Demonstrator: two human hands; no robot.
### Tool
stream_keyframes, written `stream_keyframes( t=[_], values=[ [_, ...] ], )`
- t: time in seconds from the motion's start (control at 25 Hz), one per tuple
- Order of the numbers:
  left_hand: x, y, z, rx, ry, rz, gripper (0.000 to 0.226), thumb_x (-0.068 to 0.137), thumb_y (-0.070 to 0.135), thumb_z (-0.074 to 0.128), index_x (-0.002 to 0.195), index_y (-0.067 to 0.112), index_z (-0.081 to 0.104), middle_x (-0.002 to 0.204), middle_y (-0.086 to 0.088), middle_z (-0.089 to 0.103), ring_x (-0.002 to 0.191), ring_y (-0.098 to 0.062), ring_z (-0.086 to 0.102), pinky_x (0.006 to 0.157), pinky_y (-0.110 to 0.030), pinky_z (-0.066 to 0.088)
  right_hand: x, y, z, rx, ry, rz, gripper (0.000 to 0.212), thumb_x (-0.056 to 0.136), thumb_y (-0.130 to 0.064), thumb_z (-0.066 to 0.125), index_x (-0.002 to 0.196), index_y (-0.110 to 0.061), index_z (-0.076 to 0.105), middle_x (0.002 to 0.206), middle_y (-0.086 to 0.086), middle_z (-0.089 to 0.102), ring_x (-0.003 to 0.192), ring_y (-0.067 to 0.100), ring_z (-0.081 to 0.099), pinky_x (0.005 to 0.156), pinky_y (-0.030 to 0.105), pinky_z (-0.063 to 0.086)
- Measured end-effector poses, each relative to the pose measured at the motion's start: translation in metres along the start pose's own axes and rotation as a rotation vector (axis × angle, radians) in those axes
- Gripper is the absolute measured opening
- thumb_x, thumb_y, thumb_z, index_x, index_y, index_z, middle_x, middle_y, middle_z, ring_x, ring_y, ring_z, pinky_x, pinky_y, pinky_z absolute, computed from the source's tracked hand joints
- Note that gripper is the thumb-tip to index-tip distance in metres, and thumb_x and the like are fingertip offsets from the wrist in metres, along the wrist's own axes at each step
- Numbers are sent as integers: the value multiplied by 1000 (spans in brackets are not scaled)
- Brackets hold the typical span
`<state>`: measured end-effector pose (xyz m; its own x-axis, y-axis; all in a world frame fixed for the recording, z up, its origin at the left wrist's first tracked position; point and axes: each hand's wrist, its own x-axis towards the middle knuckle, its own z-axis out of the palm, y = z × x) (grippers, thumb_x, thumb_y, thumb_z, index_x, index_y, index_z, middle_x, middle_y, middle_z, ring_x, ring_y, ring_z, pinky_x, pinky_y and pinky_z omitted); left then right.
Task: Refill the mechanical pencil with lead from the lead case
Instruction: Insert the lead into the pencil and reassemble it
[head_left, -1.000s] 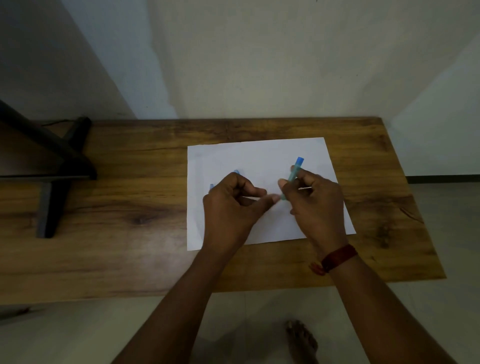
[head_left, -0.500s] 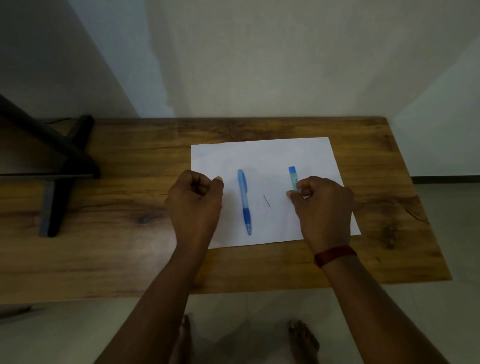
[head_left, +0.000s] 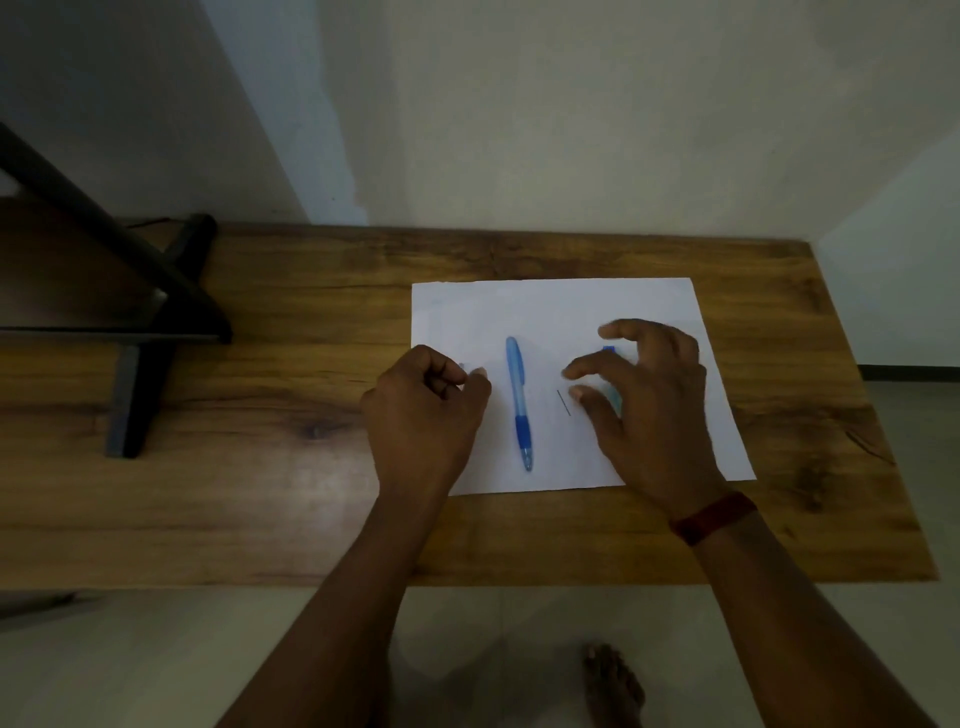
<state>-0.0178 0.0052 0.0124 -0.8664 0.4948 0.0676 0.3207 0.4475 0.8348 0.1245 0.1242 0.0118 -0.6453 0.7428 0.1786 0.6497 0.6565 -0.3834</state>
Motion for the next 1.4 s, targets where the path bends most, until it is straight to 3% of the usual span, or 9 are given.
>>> stream_keyframes(
  t=[0.16, 0.36, 0.48, 0.68, 1.0, 1.2, 1.4],
  values=[
    [-6, 0, 1, 34, -70, 25, 18, 80, 32, 74, 68, 22, 64, 56, 19, 52, 50, -1, 53, 51, -3, 40, 0, 2, 6, 4, -152, -4, 22, 80, -21, 73, 99, -31, 69, 151, 11, 33, 141, 35, 14, 106, 54, 19],
    [-16, -1, 6, 42, -164, 27, 21, 81, 36, 73, 69, 21, 66, 55, 20, 51, 56, 4, 57, 50, -2, 38, 3, 6, 7, -16, -214, 13, 25, 80, -25, 73, 103, -34, 68, 154, 11, 28, 143, 36, 9, 107, 57, 16],
    [-15, -2, 8, 42, -180, 5, 24, 80, 44, 71, 72, 22, 67, 57, 20, 53, 52, -2, 55, 54, -7, 37, 1, 9, 7, -13, -249, 24, 24, 81, -29, 72, 104, -34, 68, 155, 9, 25, 143, 34, 5, 108, 56, 13],
    [-15, -2, 11, 39, -208, -43, 29, 78, 52, 70, 72, 25, 64, 58, 19, 55, 52, -5, 55, 53, -9, 36, 3, 8, 8, -19, -265, 44, 23, 81, -30, 71, 103, -33, 67, 155, 8, 26, 143, 33, 7, 109, 53, 13],
    [-17, 0, 15, 43, -226, -33, 23, 81, 40, 71, 76, 20, 65, 59, 17, 52, 52, -5, 53, 51, -1, 40, 2, 6, 6, 71, -204, 62, 17, 79, -25, 74, 94, -28, 65, 148, 7, 39, 140, 30, 18, 106, 52, 18],
    [-18, 3, 19, 74, -212, -49, 23, 83, 40, 70, 78, 18, 68, 62, 14, 55, 52, -3, 54, 52, -4, 34, 0, 3, 1, 147, -203, 59, 11, 81, -26, 73, 89, -27, 65, 135, 3, 54, 134, 28, 31, 104, 49, 21],
    [-17, 4, 19, 90, -189, -38, 21, 82, 40, 70, 75, 21, 66, 58, 21, 52, 50, 0, 53, 49, -1, 39, -1, 5, -5, 283, -174, 49, 11, 81, -24, 73, 87, -25, 64, 108, -1, 67, 120, 24, 48, 102, 52, 28]
  ],
)
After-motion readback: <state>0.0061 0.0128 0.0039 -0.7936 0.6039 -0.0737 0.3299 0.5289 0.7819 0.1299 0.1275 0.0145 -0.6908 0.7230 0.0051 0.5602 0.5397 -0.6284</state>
